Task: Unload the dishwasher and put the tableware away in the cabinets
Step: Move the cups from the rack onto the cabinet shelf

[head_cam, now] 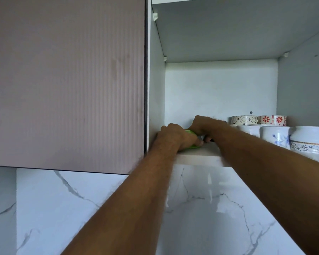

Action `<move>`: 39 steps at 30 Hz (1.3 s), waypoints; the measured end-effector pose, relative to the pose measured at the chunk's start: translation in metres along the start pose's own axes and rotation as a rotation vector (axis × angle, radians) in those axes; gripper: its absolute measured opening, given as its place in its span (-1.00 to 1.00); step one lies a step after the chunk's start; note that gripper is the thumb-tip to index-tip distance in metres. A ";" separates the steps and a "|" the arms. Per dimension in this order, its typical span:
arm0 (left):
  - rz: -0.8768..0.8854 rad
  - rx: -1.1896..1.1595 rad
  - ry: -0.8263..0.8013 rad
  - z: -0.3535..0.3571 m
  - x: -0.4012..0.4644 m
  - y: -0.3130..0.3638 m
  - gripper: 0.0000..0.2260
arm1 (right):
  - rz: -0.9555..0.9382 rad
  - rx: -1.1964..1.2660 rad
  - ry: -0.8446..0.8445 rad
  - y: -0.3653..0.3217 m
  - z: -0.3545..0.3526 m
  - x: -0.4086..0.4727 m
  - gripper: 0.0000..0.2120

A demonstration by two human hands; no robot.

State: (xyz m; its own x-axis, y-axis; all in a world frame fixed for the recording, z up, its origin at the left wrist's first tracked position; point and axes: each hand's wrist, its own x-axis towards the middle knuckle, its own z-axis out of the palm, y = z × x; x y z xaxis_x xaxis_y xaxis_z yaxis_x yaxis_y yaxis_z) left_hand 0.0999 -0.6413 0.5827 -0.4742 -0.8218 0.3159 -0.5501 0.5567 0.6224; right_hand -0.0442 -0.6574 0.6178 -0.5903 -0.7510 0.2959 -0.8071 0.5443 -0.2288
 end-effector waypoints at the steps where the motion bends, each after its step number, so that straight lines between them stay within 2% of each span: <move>1: 0.004 0.003 -0.001 0.000 0.001 0.000 -0.24 | -0.029 -0.023 0.006 0.001 0.000 -0.001 -0.72; 2: 0.010 0.007 0.002 0.000 0.001 0.000 -0.24 | -0.054 -0.032 0.012 0.002 0.000 -0.001 -0.84; 4: 0.029 0.031 0.017 0.000 0.001 -0.001 -0.26 | -0.089 -0.022 0.011 0.002 0.001 -0.002 -0.91; 8: 0.061 0.079 0.053 0.000 0.003 -0.002 -0.34 | -0.120 0.061 0.033 0.005 0.003 -0.004 -0.80; 12: 0.073 0.116 0.076 0.001 0.002 -0.002 -0.35 | -0.150 0.034 0.096 0.012 0.004 -0.004 -0.72; 16: 0.076 0.155 0.112 0.002 0.002 0.000 -0.61 | -0.208 0.016 0.168 0.016 0.003 -0.009 -0.74; 18: 0.090 0.187 0.149 0.003 0.001 0.001 -0.67 | -0.212 0.003 0.171 0.016 0.003 -0.011 -0.74; 20: 0.132 0.232 0.190 0.003 0.000 0.003 -0.63 | -0.222 -0.008 0.161 0.015 0.002 -0.013 -0.73; 24: 0.144 0.237 0.189 0.004 -0.003 0.003 -0.40 | -0.242 -0.070 0.140 0.014 -0.001 -0.020 -0.75; 29: 0.154 0.317 0.198 0.006 0.002 0.000 -0.50 | -0.241 -0.134 0.163 0.015 0.000 -0.029 -0.92; 32: 0.138 0.310 0.156 0.007 0.001 0.002 -0.37 | -0.239 -0.194 0.140 0.017 -0.002 -0.033 -0.95; 36: 0.111 0.185 0.141 0.006 0.006 0.001 -0.44 | -0.241 -0.198 0.115 0.018 -0.002 -0.035 -0.94; 39: 0.116 0.216 0.108 0.007 0.007 0.002 -0.51 | -0.233 -0.191 0.127 0.018 -0.004 -0.039 -0.87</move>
State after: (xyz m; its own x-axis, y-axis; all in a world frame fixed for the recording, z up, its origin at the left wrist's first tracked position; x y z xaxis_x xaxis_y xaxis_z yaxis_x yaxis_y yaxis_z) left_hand 0.0904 -0.6454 0.5812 -0.4727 -0.7529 0.4578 -0.6360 0.6511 0.4141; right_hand -0.0360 -0.6168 0.6055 -0.3760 -0.8177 0.4358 -0.9012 0.4321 0.0331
